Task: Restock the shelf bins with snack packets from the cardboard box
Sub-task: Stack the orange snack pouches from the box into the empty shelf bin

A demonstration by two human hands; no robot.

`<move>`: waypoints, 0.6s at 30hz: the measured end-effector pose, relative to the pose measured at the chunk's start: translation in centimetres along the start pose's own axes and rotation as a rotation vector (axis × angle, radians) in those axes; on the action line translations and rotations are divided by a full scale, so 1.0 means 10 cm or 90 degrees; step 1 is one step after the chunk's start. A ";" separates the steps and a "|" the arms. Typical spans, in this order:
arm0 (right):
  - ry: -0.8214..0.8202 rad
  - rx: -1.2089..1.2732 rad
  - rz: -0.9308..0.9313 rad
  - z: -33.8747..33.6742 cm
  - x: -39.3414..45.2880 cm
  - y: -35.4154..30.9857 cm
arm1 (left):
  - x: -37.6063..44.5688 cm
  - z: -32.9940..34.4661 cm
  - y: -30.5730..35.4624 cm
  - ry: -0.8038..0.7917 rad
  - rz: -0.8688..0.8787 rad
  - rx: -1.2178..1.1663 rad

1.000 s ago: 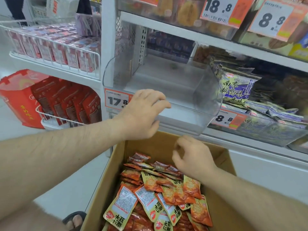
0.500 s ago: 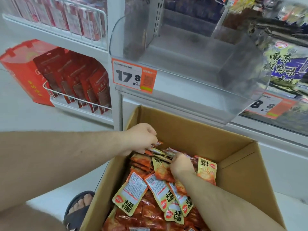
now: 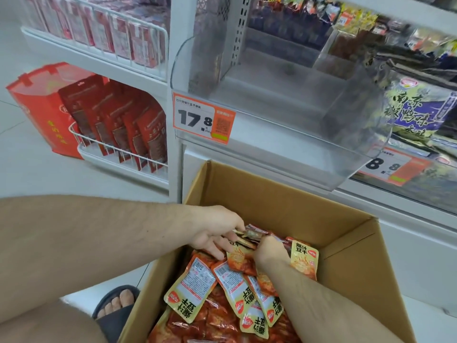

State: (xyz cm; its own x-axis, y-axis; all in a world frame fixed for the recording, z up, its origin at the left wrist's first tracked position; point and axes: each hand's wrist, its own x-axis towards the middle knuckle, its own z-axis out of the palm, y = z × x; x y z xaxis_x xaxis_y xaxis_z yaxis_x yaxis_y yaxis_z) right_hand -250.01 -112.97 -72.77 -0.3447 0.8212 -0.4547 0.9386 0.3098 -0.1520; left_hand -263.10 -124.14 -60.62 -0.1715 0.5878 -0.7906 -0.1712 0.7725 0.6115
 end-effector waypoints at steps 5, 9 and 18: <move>0.295 -0.042 -0.247 -0.15 -0.30 -0.03 | 0.01 -0.04 -0.11 -0.037 -0.079 -0.039; 0.456 0.110 -0.501 -0.28 -0.75 -0.09 | 0.04 0.03 -0.09 -0.062 -0.085 -0.150; 0.219 0.293 0.082 -0.41 -0.08 0.42 | 0.10 0.03 -0.02 0.082 0.090 -0.084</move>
State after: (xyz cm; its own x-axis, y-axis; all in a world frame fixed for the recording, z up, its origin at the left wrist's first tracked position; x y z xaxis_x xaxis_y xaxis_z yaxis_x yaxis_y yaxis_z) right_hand -245.81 -110.36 -69.46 -0.1409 0.9705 -0.1958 0.8571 0.0206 -0.5147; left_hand -262.89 -123.68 -61.53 -0.3241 0.6462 -0.6909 -0.2604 0.6412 0.7218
